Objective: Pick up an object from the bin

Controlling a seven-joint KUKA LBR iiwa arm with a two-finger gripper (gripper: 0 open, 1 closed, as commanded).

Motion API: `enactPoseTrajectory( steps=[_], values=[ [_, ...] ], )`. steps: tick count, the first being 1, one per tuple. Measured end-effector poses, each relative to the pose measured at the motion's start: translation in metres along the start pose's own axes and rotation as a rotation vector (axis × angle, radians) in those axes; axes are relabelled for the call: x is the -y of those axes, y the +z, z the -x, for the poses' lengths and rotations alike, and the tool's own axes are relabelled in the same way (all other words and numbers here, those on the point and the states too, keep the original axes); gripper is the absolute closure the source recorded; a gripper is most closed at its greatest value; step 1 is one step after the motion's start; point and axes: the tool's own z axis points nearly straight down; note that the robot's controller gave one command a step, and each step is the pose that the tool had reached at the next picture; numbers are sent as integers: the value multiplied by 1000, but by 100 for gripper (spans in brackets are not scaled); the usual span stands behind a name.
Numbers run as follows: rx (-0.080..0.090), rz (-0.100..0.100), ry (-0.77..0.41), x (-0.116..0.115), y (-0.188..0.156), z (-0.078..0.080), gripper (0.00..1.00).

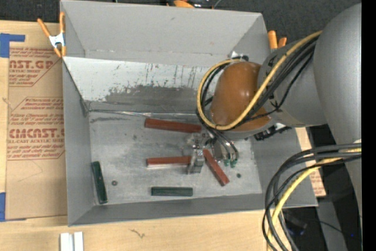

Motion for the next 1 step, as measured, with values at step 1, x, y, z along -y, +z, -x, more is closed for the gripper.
enactPoseTrajectory(
  steps=[1],
  values=[
    [9,0,36,-14,-182,14,100]
  ],
)
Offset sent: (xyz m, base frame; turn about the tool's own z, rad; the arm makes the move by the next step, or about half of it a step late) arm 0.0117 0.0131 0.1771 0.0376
